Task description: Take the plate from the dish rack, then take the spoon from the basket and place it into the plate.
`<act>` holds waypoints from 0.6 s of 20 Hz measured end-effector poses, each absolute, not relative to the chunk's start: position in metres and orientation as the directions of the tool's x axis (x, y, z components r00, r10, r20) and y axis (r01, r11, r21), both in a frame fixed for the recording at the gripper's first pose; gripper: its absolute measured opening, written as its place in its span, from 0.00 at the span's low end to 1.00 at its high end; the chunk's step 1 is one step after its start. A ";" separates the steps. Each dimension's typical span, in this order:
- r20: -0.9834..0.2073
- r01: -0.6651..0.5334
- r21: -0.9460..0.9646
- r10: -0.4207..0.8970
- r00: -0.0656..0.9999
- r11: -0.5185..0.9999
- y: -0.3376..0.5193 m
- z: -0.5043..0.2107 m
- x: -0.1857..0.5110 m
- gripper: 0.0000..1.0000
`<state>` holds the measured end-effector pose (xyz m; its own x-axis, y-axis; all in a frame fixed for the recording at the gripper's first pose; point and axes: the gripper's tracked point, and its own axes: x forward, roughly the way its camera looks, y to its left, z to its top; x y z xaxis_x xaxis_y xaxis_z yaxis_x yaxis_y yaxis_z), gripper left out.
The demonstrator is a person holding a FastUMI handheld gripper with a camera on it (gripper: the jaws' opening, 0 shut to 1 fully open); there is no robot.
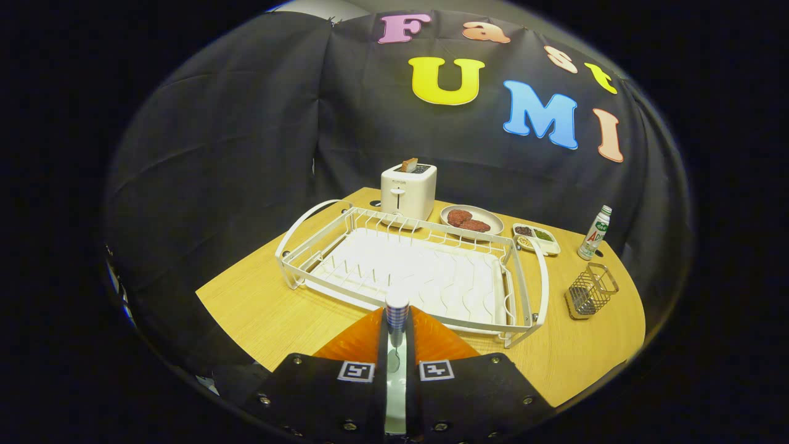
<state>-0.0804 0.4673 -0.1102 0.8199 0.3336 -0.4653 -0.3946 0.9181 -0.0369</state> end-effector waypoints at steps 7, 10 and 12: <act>-0.390 -0.339 -0.013 0.307 0.868 0.941 0.446 -0.069 -0.070 0.17; -0.376 -0.315 -0.010 0.288 0.881 0.949 0.434 -0.060 -0.063 0.17; -0.378 -0.300 -0.007 0.275 0.884 0.954 0.427 -0.059 -0.059 0.17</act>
